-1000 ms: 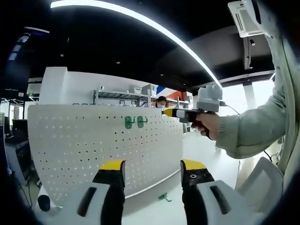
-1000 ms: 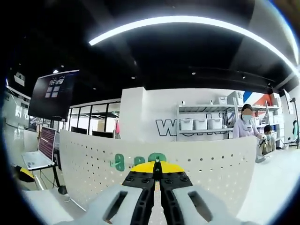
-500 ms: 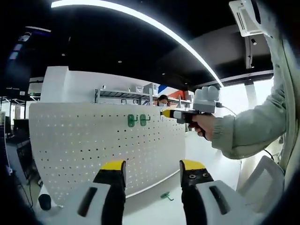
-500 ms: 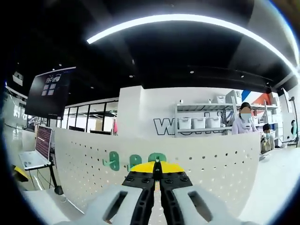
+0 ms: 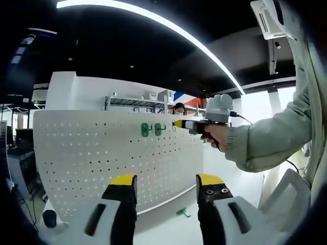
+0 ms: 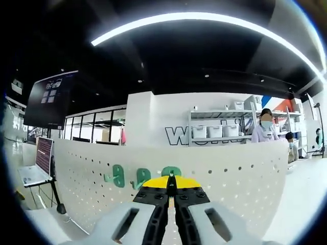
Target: Insert the hook assembly into the mounting plate slot until the hook locks in place.
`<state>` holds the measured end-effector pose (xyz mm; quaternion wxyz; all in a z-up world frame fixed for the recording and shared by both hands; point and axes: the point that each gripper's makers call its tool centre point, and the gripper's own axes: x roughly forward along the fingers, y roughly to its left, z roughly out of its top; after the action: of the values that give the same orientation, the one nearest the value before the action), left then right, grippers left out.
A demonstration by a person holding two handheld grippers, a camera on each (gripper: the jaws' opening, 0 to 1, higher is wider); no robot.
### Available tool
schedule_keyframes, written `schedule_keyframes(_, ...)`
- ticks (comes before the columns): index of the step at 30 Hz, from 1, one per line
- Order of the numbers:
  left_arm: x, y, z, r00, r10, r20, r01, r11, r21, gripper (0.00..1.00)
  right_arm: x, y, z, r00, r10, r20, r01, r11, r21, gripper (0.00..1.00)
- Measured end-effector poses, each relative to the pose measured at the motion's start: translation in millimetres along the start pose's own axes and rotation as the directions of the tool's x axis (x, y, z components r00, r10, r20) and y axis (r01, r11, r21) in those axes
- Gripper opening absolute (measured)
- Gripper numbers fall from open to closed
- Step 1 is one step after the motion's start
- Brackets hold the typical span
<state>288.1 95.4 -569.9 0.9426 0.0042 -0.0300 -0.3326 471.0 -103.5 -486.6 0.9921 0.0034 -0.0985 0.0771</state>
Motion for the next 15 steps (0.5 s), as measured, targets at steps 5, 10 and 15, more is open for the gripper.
schedule_keyframes(5, -0.7, 1.9, -2.7, 1.0, 0.004, -0.006, -0.004, 1.0, -0.003, 0.48, 5.6, -0.2, -4.7, 1.0, -0.009, -0.012, 0.009, 1.0, 0.004, 0.0)
schedule_keyframes(10, -0.6, 2.3, -2.4, 1.0, 0.008, -0.003, -0.008, 1.0, -0.006, 0.48, 11.7, -1.3, -8.4, 1.0, -0.016, -0.022, 0.016, 1.0, 0.003, 0.0)
schedule_keyframes(15, -0.9, 3.3, -3.0, 1.0, 0.012, -0.004, -0.012, 1.0, -0.007, 0.48, 15.6, -4.8, -9.5, 0.999, -0.026, -0.026, 0.027, 1.0, 0.013, 0.0)
